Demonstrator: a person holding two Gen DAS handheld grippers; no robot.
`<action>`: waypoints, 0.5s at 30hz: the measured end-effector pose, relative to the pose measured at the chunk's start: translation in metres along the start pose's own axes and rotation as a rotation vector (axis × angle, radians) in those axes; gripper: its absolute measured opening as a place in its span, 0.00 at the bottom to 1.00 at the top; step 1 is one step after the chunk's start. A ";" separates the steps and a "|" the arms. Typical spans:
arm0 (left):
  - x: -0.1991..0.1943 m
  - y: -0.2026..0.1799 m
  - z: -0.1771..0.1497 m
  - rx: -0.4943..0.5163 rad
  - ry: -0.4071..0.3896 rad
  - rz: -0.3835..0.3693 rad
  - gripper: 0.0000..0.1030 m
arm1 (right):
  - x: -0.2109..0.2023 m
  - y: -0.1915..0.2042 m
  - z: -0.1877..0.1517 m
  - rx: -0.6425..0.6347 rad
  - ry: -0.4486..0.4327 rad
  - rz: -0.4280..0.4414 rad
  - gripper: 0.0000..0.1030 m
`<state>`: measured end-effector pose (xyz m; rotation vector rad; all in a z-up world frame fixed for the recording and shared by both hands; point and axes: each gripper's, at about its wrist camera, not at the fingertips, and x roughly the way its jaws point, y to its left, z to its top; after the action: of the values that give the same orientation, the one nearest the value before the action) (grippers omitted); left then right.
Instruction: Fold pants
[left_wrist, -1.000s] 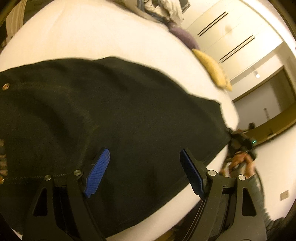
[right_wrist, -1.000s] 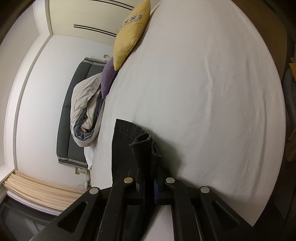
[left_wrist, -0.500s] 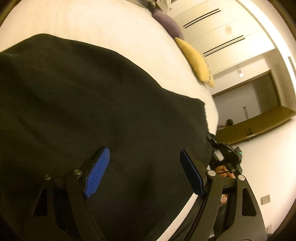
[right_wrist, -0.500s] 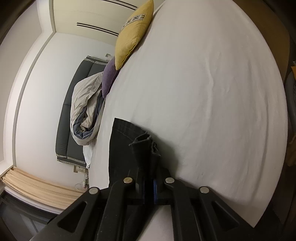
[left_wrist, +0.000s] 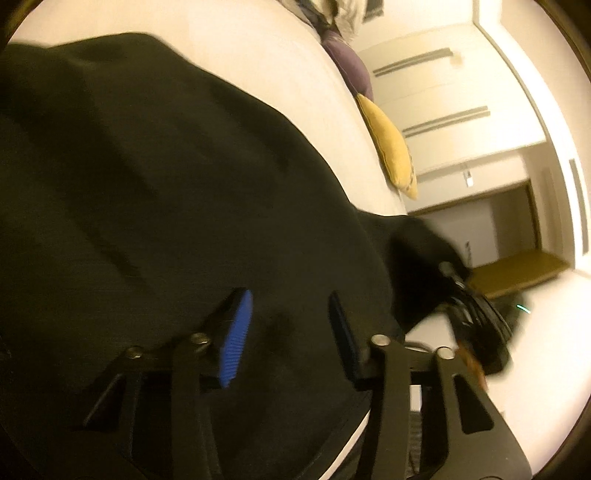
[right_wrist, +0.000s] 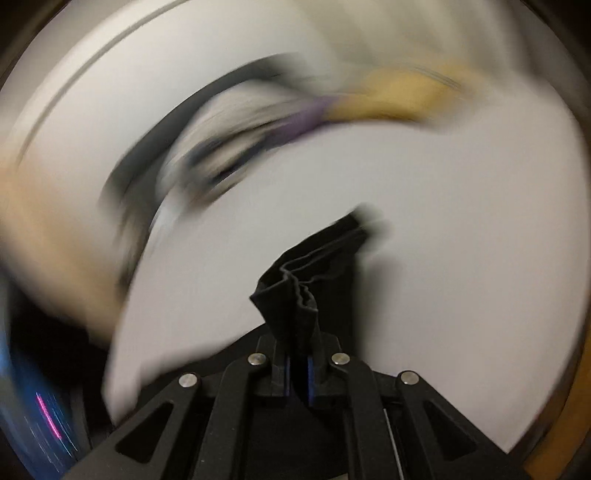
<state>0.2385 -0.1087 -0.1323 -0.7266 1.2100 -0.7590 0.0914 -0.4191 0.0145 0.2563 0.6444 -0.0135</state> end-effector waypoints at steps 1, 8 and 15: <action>-0.002 0.002 0.001 -0.015 -0.004 -0.017 0.39 | 0.004 0.046 -0.012 -0.187 0.034 0.028 0.07; -0.013 0.000 0.001 -0.033 -0.019 -0.040 0.56 | 0.058 0.131 -0.097 -0.547 0.205 -0.083 0.07; -0.034 -0.022 -0.002 0.008 -0.104 -0.032 0.96 | 0.057 0.122 -0.094 -0.514 0.173 -0.082 0.07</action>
<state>0.2275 -0.0936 -0.0966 -0.7710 1.1031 -0.7430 0.0929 -0.2743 -0.0630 -0.2681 0.8070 0.0958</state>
